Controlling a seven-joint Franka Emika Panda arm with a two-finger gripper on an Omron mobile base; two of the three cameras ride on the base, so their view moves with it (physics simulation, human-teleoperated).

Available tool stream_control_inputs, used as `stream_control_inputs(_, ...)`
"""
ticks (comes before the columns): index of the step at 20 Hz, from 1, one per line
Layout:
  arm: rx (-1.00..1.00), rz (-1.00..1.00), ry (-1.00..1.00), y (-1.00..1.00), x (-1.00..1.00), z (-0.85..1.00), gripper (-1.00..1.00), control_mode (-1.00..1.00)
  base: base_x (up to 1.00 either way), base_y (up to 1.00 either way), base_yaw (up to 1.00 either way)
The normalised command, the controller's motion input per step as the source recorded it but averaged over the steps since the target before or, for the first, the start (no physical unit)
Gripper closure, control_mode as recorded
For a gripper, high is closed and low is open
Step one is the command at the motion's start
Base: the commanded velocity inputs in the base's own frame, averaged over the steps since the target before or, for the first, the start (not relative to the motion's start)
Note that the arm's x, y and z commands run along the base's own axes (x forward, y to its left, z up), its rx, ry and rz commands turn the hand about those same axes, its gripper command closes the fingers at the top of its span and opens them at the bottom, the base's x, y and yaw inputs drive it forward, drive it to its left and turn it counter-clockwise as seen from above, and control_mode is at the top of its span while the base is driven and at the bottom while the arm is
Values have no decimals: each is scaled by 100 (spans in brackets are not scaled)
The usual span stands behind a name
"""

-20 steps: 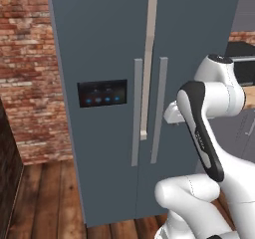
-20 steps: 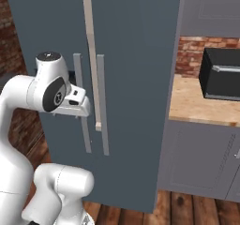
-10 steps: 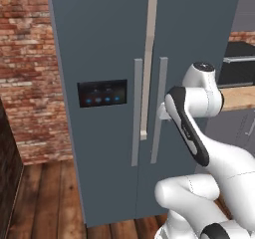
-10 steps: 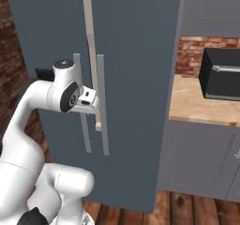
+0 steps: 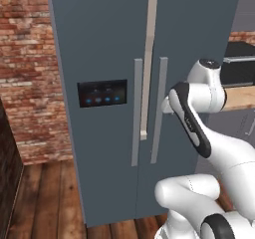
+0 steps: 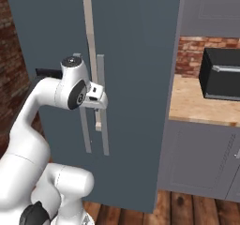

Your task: Retrieve the sausage and cheese from the fridge and place them on the cutting board on the counter.

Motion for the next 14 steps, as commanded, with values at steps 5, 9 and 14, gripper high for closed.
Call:
stream_control_inputs(5, 8, 0, -10, 4, 0, -8, -100, -100, 0, 0, 0)
stream_control_inputs(9, 8, 0, -19, 1, 0, -5, -100, -100, 0, 0, 0)
stream_control_inputs(14, 4, -2, -14, -4, 8, 0, -100, -100, 0, 0, 0)
